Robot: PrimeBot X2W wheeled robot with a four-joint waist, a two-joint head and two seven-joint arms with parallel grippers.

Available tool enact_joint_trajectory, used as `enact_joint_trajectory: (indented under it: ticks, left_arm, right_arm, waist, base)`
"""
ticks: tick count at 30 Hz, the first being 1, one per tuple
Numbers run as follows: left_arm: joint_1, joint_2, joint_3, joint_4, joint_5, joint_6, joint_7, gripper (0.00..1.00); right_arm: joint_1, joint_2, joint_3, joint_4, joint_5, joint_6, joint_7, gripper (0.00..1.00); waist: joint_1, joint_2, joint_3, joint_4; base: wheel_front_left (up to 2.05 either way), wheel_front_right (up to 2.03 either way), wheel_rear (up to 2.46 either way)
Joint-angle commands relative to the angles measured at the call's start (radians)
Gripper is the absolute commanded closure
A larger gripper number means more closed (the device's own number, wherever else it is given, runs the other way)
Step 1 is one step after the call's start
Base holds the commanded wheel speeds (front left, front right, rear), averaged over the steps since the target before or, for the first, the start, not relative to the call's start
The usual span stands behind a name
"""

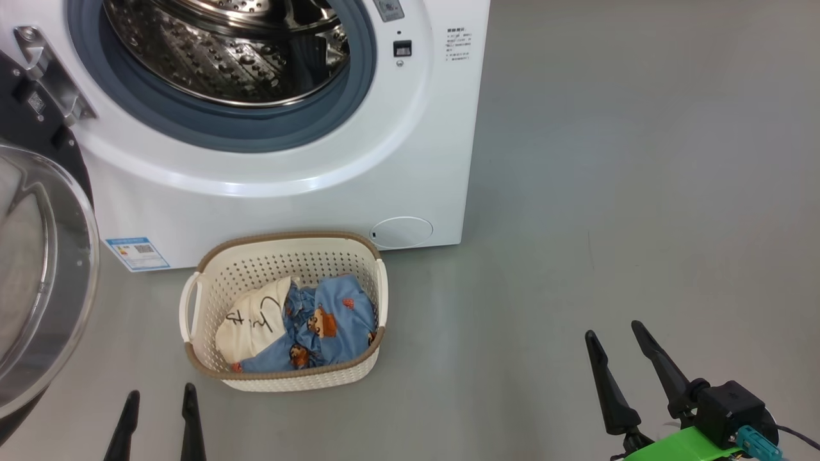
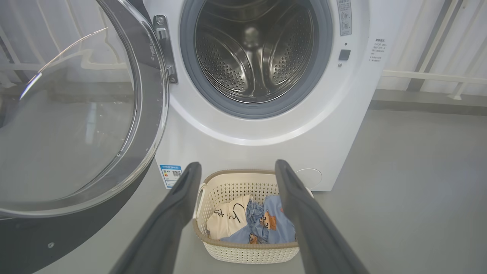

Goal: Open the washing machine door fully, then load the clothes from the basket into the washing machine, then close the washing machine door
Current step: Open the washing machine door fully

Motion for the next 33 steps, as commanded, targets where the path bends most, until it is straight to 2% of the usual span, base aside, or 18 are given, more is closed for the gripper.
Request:
enact_joint_trajectory:
  ticks: [1,16,33]
  left_arm:
    - [-0.006,0.012,0.028,-0.029,-0.010,0.007,-0.006,0.00]
    - [0.007,0.012,0.006,-0.039,-0.019,0.024,-0.006,0.00]
    - [-0.006,0.012,0.004,-0.068,-0.036,0.010,-0.006,0.00]
  right_arm:
    - [-0.004,-0.002,0.026,-0.024,-0.001,0.002,-0.012,0.00]
    - [0.001,-0.004,0.020,-0.017,-0.005,0.002,-0.012,0.00]
    - [-0.011,-0.004,0.020,-0.016,-0.007,0.002,-0.012,0.00]
  waist:
    - [0.0000,-0.0001,-0.005,0.001]
    - [0.0000,-0.0001,-0.032,0.023]
    - [0.0000,-0.0001,-0.031,0.029]
  base:
    - [0.00,0.00,0.00]
    - [0.00,0.00,0.00]
    - [0.00,0.00,0.00]
